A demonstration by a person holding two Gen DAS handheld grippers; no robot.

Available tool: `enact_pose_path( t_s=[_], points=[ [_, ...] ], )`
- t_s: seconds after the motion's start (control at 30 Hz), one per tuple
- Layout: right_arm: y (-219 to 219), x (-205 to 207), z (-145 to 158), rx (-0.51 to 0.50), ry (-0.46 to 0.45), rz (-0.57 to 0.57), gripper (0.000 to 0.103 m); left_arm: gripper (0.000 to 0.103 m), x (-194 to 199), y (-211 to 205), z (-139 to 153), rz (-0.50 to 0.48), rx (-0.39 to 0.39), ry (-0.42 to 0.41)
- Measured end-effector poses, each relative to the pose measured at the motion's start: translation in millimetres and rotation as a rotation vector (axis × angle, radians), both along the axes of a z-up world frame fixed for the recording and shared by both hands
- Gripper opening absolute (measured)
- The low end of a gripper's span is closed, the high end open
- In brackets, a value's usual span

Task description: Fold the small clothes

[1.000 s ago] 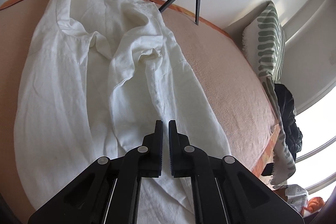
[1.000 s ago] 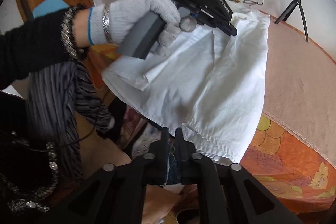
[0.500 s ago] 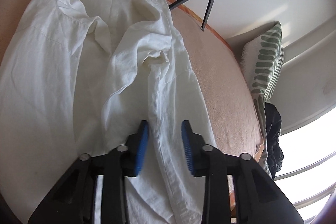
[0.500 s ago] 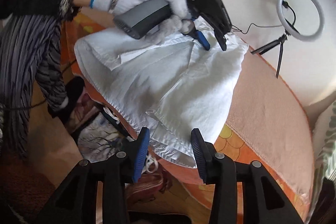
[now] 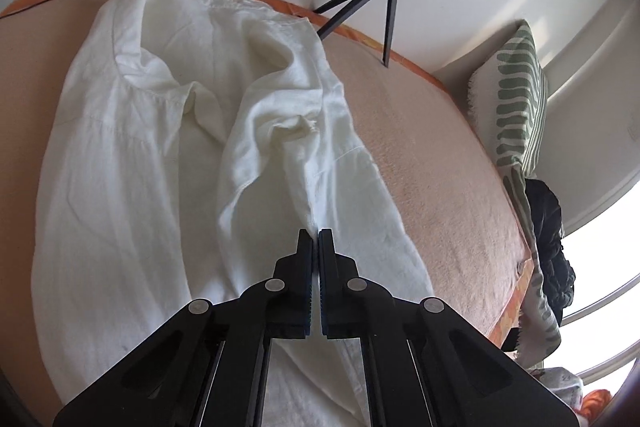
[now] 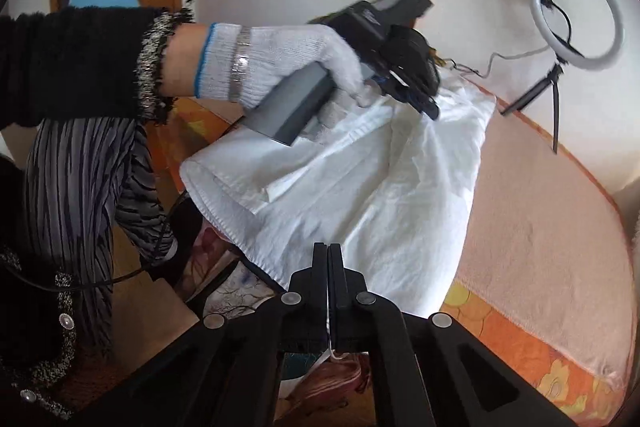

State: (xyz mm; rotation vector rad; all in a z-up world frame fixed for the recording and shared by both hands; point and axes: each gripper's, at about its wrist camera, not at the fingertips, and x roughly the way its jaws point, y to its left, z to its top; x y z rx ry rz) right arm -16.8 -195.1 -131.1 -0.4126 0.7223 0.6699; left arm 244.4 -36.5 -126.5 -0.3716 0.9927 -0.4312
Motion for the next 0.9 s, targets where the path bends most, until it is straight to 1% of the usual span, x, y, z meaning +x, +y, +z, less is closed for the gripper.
enact_pose_path(
  t_s=[0.03,0.07,0.1,0.17,0.2,0.23,0.27,0.3,0.33,0.43,0.5,0.57,0.6,0.67,0.7,0.73,0.77,0.8,0.83,0.9],
  points=[
    [-10.2,8.7,-1.2,0.012,0.017,-0.062,0.039,0.001,-0.5,0.4,-1.4,-0.004,0.013,-0.001],
    [-24.6,17.5,-1.2,0.046,0.039,-0.132,0.05,0.001,-0.9,0.8,-2.1,-0.006,0.016,0.0],
    [-40.4,25.5,-1.0,0.095,0.071,-0.189,0.055,0.001,-1.8,2.1,-1.8,-0.007,0.014,-0.001],
    [-65.6,40.2,-6.1,0.193,0.186,-0.258,0.055,0.001,-2.4,3.5,0.5,-0.005,0.011,-0.004],
    [-75.4,44.7,-10.9,0.222,0.222,-0.293,0.055,0.001,-2.2,4.1,0.8,-0.004,0.007,-0.004],
    [-81.2,46.4,-15.0,0.233,0.238,-0.311,0.055,0.001,-1.9,5.0,1.0,-0.001,0.002,-0.002],
    [-81.9,44.7,-16.5,0.232,0.235,-0.305,0.055,0.001,-1.6,5.7,0.9,-0.002,-0.001,0.0],
    [-78.4,40.3,-15.5,0.21,0.209,-0.291,0.055,0.001,-1.6,5.9,0.7,0.0,0.003,-0.002],
    [-71.3,33.3,-12.9,0.177,0.162,-0.269,0.056,0.001,-1.5,6.0,0.2,0.0,0.004,-0.001],
    [-38.7,6.8,-8.6,0.086,0.011,-0.13,0.056,0.001,-1.2,5.2,-0.5,-0.001,0.005,0.002],
    [-13.4,-3.9,-13.3,-0.014,-0.069,-0.053,0.056,0.001,-0.2,4.8,-1.8,-0.001,0.004,0.004],
    [5.6,-3.0,-20.1,-0.088,-0.099,0.004,0.054,0.001,0.5,4.6,-2.6,0.003,-0.001,0.008],
    [15.4,0.1,-25.8,-0.125,-0.112,0.021,0.054,0.001,0.5,5.1,-2.8,0.005,-0.002,0.009],
    [29.8,2.2,-37.4,-0.222,-0.169,0.035,0.054,0.001,0.1,5.5,-3.1,0.006,-0.004,0.011],
    [35.4,4.0,-42.4,-0.266,-0.202,0.034,0.047,0.001,0.1,5.6,-3.2,0.006,-0.003,0.01],
    [38.5,6.7,-46.4,-0.298,-0.228,0.027,0.03,0.001,0.1,5.6,-3.0,0.006,-0.004,0.01],
    [38.6,8.6,-48.7,-0.308,-0.221,0.02,0.022,0.001,-0.2,5.7,-2.6,0.004,-0.006,0.009],
    [36.7,12.2,-48.4,-0.297,-0.204,0.013,0.011,0.001,-0.5,5.8,-1.9,0.002,-0.006,0.006],
    [33.5,15.2,-45.8,-0.272,-0.183,0.005,0.003,0.001,-1.0,5.6,-0.5,-0.001,-0.007,0.003],
    [25.6,21.7,-35.6,-0.214,-0.145,-0.019,0.001,0.001,-3.0,6.7,5.3,0.001,-0.015,-0.01]
  ],
)
